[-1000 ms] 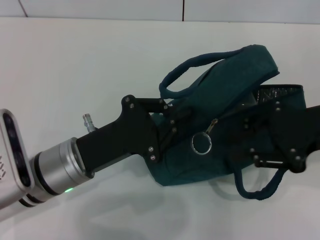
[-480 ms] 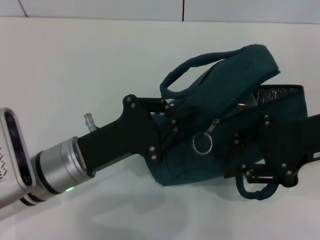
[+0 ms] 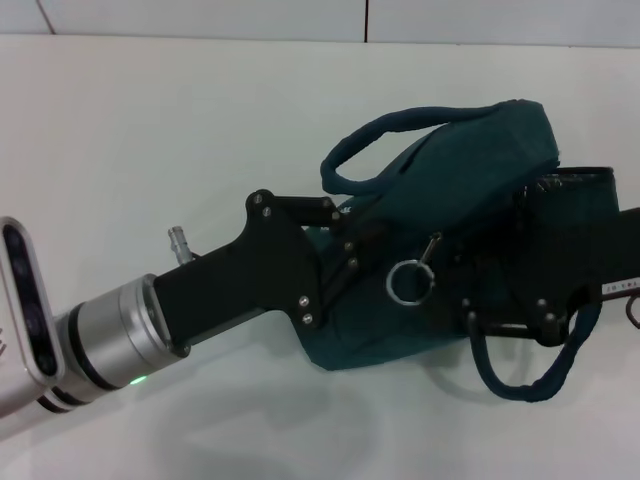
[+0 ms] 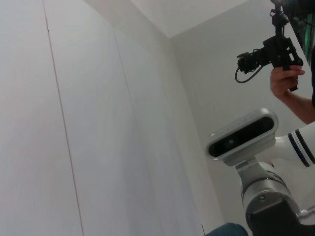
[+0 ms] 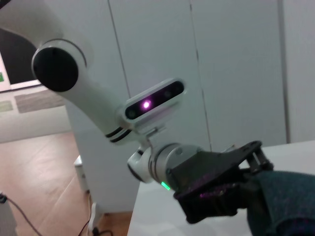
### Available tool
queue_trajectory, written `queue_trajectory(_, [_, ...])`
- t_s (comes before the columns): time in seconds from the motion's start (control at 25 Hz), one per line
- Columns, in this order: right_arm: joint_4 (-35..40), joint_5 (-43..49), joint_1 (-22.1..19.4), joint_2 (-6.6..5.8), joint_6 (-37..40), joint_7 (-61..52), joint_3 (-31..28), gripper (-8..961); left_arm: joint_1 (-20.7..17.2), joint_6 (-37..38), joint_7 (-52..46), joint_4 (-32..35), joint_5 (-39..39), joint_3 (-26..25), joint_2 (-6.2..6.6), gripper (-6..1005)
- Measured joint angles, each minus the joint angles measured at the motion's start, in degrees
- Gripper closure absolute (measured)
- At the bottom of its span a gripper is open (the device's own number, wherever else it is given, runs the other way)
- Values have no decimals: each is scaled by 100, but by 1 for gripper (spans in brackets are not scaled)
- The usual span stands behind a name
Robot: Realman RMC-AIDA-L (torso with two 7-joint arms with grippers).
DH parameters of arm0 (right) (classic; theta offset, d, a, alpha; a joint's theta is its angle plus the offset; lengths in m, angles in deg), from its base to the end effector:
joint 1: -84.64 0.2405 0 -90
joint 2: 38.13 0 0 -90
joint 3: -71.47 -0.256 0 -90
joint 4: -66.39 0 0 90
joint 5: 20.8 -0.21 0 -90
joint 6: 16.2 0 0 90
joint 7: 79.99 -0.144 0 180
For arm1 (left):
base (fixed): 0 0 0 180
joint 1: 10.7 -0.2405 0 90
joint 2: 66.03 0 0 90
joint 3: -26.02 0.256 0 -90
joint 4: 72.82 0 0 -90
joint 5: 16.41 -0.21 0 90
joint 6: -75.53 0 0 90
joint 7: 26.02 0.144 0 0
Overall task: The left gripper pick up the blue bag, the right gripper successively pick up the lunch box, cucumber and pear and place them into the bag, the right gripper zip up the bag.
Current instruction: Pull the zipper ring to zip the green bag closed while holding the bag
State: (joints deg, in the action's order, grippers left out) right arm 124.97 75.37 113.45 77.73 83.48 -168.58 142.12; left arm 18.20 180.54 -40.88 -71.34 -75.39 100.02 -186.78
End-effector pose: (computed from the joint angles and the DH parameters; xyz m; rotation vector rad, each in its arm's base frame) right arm 0.1657 0.3066 0.0060 2.9580 -0.0920 -0.6874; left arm -0.2280 0.2470 -0.0582 -2.3131 0.1689 -1.3177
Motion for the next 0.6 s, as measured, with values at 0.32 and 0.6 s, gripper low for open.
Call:
queue_trajectory(0.32, [-232,-110,150,2,-105,37,147,722,52,-9,0,-9,-23,8,0,883])
queue_trajectory(0.6, [-233,-67,150,-30,-236,42,296,748,54,-21,0,-7,-29,9,0,876])
